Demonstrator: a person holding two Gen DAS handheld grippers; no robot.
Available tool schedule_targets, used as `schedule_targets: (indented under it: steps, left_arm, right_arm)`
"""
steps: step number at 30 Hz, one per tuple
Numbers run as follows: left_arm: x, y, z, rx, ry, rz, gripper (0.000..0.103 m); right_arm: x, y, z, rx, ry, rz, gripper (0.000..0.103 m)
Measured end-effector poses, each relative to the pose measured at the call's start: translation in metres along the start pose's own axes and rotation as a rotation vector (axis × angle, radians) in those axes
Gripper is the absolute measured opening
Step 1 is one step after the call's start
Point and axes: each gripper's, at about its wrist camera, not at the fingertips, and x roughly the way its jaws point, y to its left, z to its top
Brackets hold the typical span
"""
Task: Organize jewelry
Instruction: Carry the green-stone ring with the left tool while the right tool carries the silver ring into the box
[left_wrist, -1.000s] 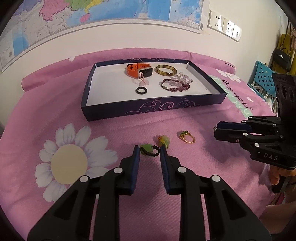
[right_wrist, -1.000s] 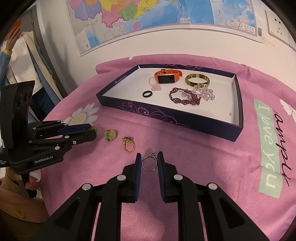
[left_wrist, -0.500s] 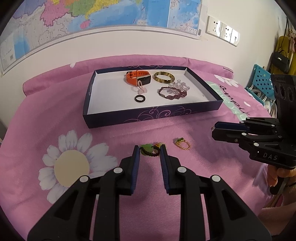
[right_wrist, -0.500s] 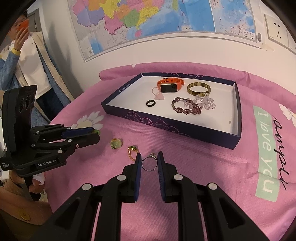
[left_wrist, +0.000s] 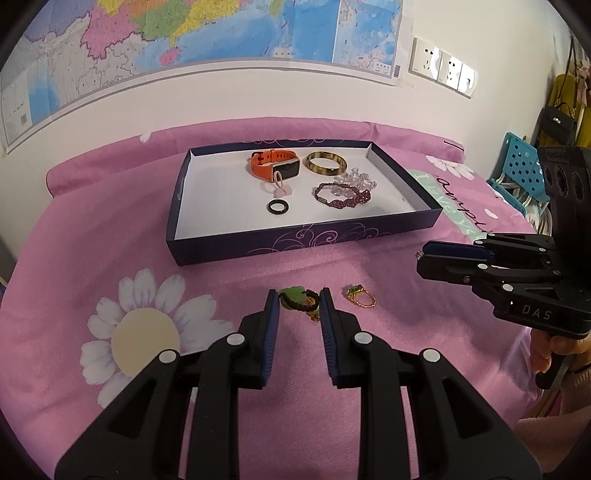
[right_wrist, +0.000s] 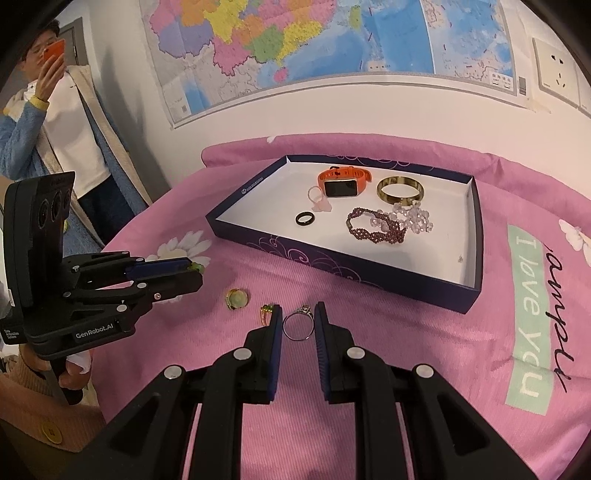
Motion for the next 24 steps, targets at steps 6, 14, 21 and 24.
schedule_targets:
  steps: [6,14,21,24]
  left_arm:
    - [-0.003,0.000,0.003,-0.002,-0.014,0.003,0.023]
    - [-0.002,0.001,0.008,-0.006,-0.022,0.002,0.023]
    - [-0.003,0.000,0.015,-0.001,-0.037,0.004,0.023]
    - [-0.002,0.000,0.019,0.000,-0.040,0.003,0.023]
  right_arm:
    - [-0.002,0.000,0.005,-0.007,-0.011,-0.002,0.016]
    - [-0.003,-0.001,0.011,-0.013,-0.026,-0.007,0.016]
    - [-0.003,-0.002,0.017,-0.023,-0.035,-0.005,0.015]
    - [-0.002,-0.002,0.020,-0.027,-0.039,-0.007,0.015]
